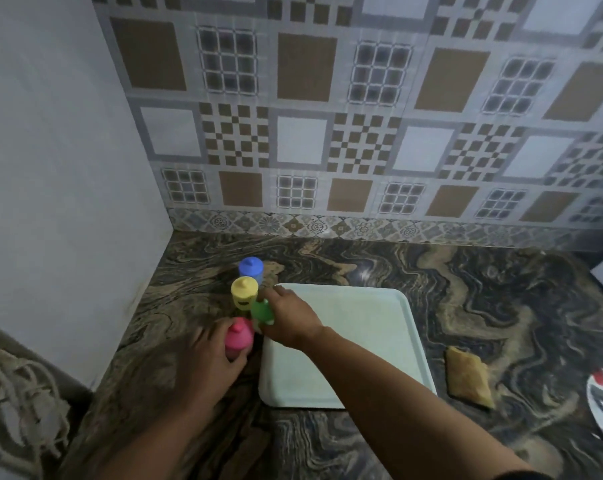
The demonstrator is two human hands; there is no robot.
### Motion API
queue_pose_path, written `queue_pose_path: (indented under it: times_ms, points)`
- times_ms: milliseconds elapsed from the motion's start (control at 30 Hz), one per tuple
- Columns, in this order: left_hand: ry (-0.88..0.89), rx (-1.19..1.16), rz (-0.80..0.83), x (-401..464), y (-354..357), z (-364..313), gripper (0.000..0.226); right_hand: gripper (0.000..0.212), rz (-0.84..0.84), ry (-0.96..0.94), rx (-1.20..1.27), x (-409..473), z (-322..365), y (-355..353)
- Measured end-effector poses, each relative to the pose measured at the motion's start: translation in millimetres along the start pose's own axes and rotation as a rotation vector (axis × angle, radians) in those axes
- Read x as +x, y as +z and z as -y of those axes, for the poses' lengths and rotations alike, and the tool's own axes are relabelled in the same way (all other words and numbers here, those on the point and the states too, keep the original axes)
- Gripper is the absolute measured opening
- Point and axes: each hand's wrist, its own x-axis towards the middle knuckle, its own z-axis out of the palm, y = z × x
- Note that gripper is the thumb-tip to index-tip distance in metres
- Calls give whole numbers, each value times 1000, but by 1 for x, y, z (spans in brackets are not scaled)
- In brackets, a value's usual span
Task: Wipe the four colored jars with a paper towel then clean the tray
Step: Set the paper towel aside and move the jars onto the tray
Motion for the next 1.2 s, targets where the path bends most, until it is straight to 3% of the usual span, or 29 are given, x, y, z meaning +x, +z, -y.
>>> queue_pose_path:
  times_ms: [200,300,633,967,1067,1200]
  points:
    - [214,-40,32,46,28,-71,41,65,-81,210,-50,-27,-80,-56]
    - [297,-2,91,68,51,-105,45,65,-119,295,-49,-45,-119,-73]
    - [387,73,294,87,128,-167,44,70,-65,483,-33,-96,-185,-80]
    - [386,72,311,96,138,-178,60,97,27,462,-9,-102,-193,-89]
    - [395,91,274,99,126,-169,76,93,-57,418,-39,-95,-190,-97]
    - [400,213,124,114,84,-139,65,73,-65,344,-113,-53,-164,-99]
